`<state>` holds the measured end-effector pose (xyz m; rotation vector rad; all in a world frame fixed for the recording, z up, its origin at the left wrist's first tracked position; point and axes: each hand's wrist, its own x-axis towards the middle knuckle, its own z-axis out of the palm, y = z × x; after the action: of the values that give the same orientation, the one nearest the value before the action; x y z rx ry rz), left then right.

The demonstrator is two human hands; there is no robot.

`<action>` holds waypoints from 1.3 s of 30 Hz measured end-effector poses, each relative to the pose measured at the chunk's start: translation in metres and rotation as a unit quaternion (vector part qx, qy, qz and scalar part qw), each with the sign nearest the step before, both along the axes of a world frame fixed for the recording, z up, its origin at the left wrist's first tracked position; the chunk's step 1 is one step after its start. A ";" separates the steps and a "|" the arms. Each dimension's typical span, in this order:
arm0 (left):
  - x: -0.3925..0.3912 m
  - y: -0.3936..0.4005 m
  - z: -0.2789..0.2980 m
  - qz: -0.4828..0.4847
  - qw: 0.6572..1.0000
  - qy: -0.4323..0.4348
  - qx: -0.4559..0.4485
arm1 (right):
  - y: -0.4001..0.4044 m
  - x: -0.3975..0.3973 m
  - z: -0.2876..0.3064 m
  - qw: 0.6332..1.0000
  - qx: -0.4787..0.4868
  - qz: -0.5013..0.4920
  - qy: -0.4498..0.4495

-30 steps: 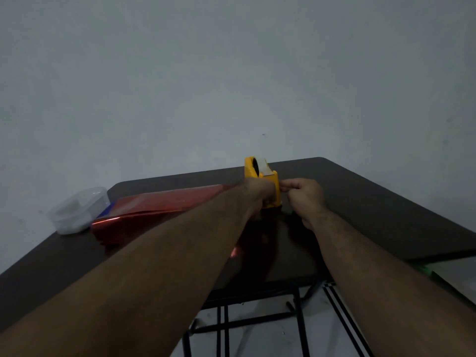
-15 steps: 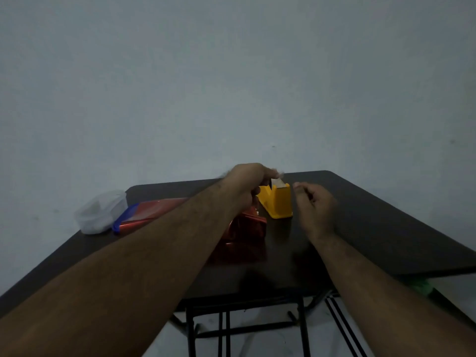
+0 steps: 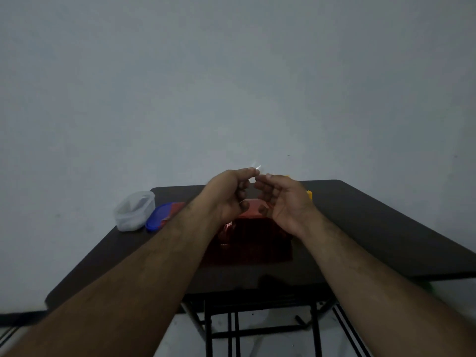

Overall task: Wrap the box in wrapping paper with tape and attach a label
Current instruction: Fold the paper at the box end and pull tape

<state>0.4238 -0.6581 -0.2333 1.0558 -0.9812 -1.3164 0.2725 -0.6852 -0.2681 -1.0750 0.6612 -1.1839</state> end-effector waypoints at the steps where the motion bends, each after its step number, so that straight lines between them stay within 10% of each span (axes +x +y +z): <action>1: 0.006 0.002 0.000 0.004 1.000 0.005 -0.001 | 0.002 0.006 0.001 1.000 -0.003 -0.006 0.010; 19: 0.080 0.038 -0.023 0.226 0.964 -0.106 -0.094 | 0.034 0.089 0.016 0.975 -0.073 -0.146 0.153; 25: 0.138 0.030 -0.059 0.341 0.866 -0.332 -0.151 | 0.030 0.106 0.021 0.956 -0.041 -0.190 0.220; 39: 0.203 0.024 -0.118 0.166 0.713 -0.591 -0.339 | 0.022 0.121 0.008 0.926 -0.067 -0.174 0.330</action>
<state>0.6273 -0.6342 -0.3509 1.3388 -1.8809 0.2557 0.3930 -0.6628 -0.2600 -1.5356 1.3532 -1.1694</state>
